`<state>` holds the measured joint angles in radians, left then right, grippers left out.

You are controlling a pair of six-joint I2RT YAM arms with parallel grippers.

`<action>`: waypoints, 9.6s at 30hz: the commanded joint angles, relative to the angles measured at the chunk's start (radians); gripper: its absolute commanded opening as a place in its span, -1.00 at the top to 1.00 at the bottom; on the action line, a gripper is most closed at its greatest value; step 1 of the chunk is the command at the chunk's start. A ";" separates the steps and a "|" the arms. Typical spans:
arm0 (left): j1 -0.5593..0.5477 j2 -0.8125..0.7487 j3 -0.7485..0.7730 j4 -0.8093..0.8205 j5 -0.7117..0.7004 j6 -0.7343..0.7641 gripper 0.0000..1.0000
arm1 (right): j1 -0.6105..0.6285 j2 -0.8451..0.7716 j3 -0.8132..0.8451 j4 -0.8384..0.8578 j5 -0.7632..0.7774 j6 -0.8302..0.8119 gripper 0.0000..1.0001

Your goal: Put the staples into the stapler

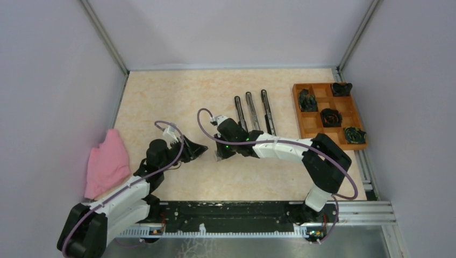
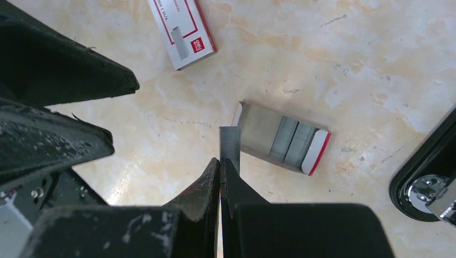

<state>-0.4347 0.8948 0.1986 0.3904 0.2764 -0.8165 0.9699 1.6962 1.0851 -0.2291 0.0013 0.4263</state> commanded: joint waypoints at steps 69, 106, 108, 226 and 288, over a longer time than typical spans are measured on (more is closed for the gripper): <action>0.057 -0.035 0.125 -0.041 0.116 -0.188 0.70 | -0.146 -0.346 -0.323 0.649 -0.427 -0.106 0.37; 0.025 0.211 0.533 -0.768 -0.115 -0.444 1.00 | 0.186 -0.109 -0.419 1.066 0.105 -1.193 0.01; 0.018 0.216 0.539 -0.773 -0.115 -0.449 1.00 | 0.189 -0.091 -0.410 1.070 0.106 -1.208 0.02; -0.018 0.022 0.112 -0.040 -0.186 0.418 -0.98 | -0.535 -0.432 -0.165 -0.157 0.109 -0.140 0.95; -0.018 0.078 0.119 -0.017 -0.140 0.416 -0.98 | -0.697 -0.147 -0.106 -0.040 -0.017 -0.165 0.57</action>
<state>-0.4492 0.9688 0.3149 0.3378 0.1169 -0.4137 0.2836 1.5536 0.9249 -0.2794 -0.0216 0.2657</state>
